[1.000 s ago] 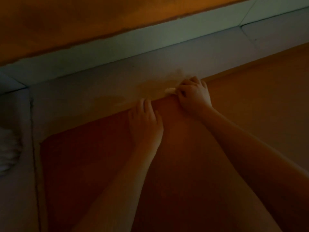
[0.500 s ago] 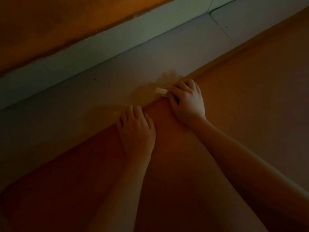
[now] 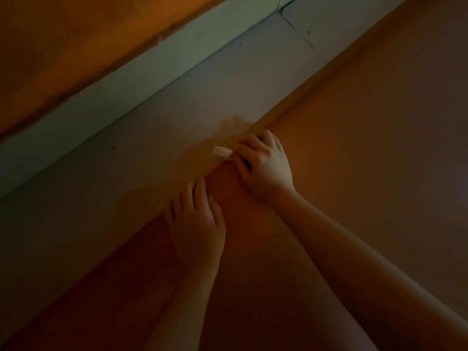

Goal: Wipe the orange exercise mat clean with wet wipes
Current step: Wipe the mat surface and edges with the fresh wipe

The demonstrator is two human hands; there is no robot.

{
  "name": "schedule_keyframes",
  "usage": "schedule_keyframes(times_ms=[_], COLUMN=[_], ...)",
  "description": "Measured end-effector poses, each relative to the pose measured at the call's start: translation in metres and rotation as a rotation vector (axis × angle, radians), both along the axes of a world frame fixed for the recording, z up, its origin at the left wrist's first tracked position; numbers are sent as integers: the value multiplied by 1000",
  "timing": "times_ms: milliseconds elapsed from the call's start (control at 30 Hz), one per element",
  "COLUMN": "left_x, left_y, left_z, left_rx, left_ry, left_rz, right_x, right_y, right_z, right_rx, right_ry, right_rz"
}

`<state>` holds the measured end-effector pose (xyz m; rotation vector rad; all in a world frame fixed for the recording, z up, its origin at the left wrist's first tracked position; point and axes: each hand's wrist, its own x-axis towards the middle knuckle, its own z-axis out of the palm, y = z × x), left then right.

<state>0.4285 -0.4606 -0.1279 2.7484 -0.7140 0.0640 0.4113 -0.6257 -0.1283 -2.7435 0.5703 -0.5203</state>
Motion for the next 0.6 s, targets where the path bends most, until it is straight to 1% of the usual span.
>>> schedule_keyframes(times_ms=[267,400,467,533,600], left_x=[-2,1,1,-2,-5], left_y=[-3,-2,-9,-19,-28], left_z=[-1,-1,1,5,4], left_rx=[32,19,-1,-16,17], left_ry=[-40,-24,2,34,14], left_rz=[9,17,62,164,220], right_x=[-1,0,1,0,0], right_y=[-2,-1,-1,-2,-3], right_z=[-2,-2,-2,-2,-2], right_rx=[22,39,41,46,51], right_ry=[-43,-62,-69,-90,-105], right_rz=[6,12,14,22,29])
